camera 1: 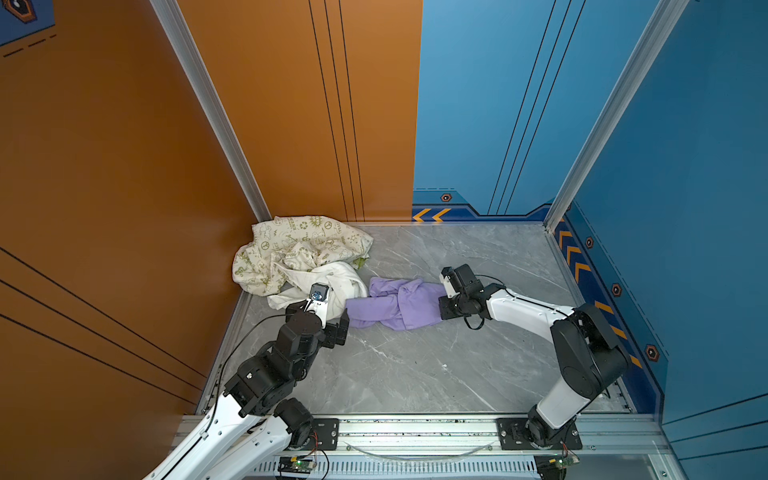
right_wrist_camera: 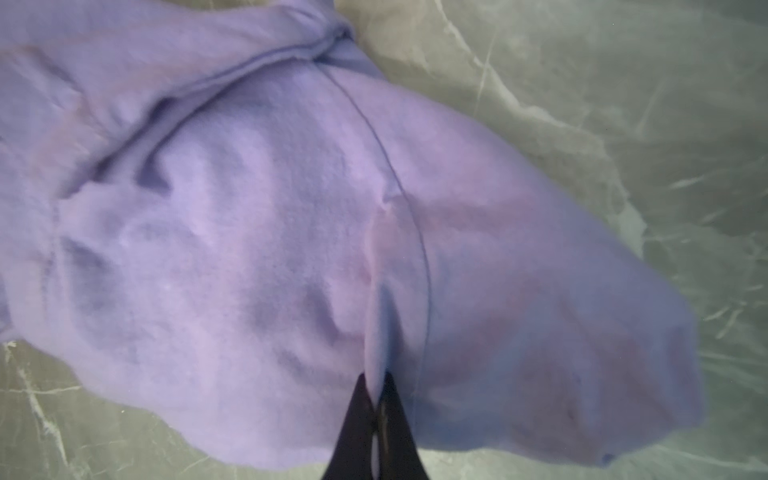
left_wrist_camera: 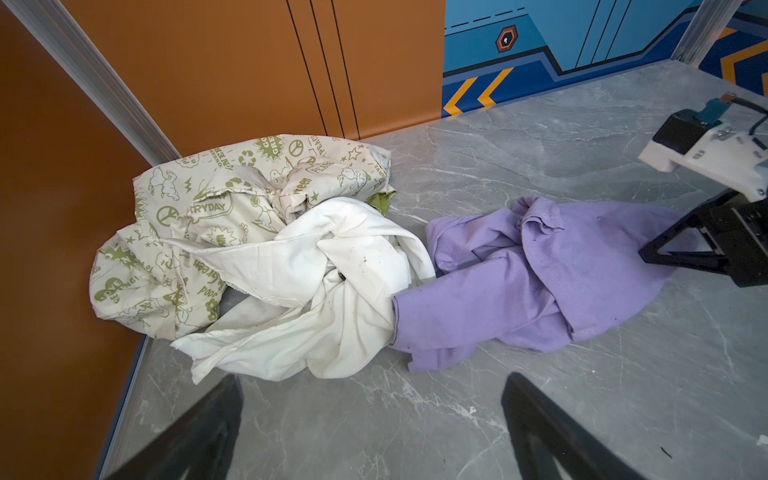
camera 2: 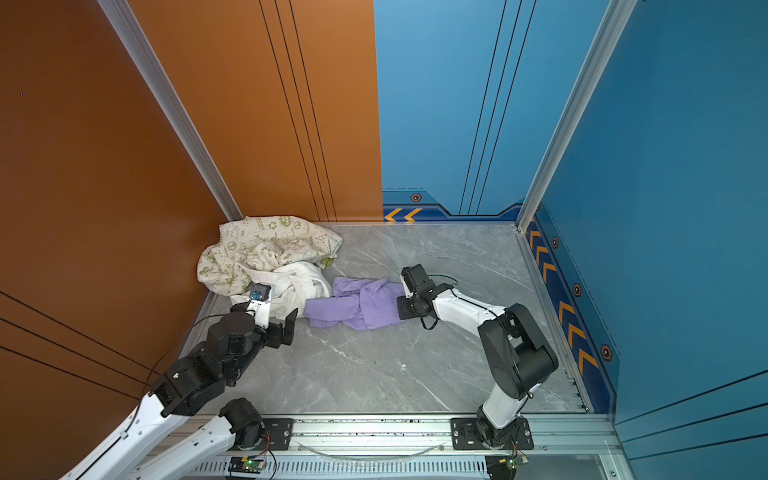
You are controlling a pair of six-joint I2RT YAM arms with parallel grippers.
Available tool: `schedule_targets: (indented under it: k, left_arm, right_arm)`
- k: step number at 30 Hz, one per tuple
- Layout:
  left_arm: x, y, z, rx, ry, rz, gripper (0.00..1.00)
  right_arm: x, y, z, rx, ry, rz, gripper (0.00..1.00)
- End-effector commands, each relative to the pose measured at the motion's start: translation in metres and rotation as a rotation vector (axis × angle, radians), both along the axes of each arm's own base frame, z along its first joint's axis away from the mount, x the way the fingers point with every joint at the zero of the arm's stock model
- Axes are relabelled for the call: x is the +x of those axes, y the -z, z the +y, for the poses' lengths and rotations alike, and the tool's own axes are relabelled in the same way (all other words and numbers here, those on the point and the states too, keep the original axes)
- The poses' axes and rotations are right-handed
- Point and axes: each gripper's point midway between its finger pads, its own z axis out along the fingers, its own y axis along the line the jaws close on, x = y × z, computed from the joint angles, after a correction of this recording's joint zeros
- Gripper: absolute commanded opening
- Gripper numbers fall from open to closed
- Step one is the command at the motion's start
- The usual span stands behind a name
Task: Pick out a specific cloth from the pile
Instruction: 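Grasp the lavender shirt with the right gripper while the left gripper releases and withdraws, then carry the lavender shirt with the right gripper to the far corner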
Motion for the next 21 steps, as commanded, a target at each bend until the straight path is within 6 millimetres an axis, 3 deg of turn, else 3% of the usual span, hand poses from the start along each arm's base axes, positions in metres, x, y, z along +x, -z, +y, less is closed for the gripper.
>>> schedule_targets:
  k: [1, 5, 9, 16, 21]
  left_arm:
    - [-0.005, 0.014, 0.011, -0.016, -0.054, 0.028, 0.98]
    - [-0.010, 0.020, 0.017, -0.022, -0.070, 0.024, 0.98]
    - [-0.014, 0.024, 0.023, -0.025, -0.086, 0.019, 0.98]
    - [-0.018, 0.032, 0.028, -0.038, -0.101, 0.019, 0.98]
    - [-0.018, 0.032, 0.030, -0.029, -0.112, 0.017, 0.98]
  right_arm:
    - [0.017, -0.029, -0.005, 0.015, 0.021, -0.065, 0.00]
    - [0.042, -0.071, -0.021, 0.058, 0.068, -0.160, 0.00]
    - [0.077, -0.137, -0.048, 0.127, 0.138, -0.302, 0.00]
    - [0.130, -0.292, -0.105, 0.184, 0.229, -0.617, 0.00]
    - [0.136, -0.405, -0.138, 0.218, 0.300, -0.869, 0.00]
